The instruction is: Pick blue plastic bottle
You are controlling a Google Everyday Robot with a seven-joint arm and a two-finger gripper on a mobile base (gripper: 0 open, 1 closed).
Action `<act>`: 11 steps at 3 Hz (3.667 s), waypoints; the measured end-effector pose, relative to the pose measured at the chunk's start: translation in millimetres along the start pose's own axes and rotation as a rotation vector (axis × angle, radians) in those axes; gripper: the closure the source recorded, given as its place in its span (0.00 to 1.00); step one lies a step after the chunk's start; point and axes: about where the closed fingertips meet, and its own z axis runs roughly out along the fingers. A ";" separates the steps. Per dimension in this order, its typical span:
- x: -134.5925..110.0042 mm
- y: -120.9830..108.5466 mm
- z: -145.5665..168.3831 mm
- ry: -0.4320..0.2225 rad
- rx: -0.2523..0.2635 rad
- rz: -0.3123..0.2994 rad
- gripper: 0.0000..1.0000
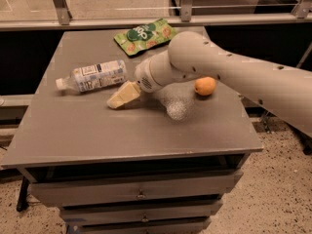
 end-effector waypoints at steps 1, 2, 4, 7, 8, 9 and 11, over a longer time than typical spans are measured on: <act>0.0 0.0 -0.1 0.000 0.000 0.000 0.00; -4.0 -14.3 -50.2 0.013 0.055 -0.040 0.00; -29.3 -23.6 -116.3 0.017 0.108 -0.147 0.00; -62.4 -38.1 -103.7 -0.176 0.104 -0.189 0.00; -78.2 -38.8 -88.5 -0.239 0.093 -0.260 0.00; -78.3 -38.8 -88.4 -0.239 0.093 -0.260 0.00; -101.2 -48.3 -63.8 -0.072 -0.004 -0.476 0.00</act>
Offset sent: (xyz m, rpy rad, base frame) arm -0.0121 -0.1103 0.0958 -0.1055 -0.1471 -0.0614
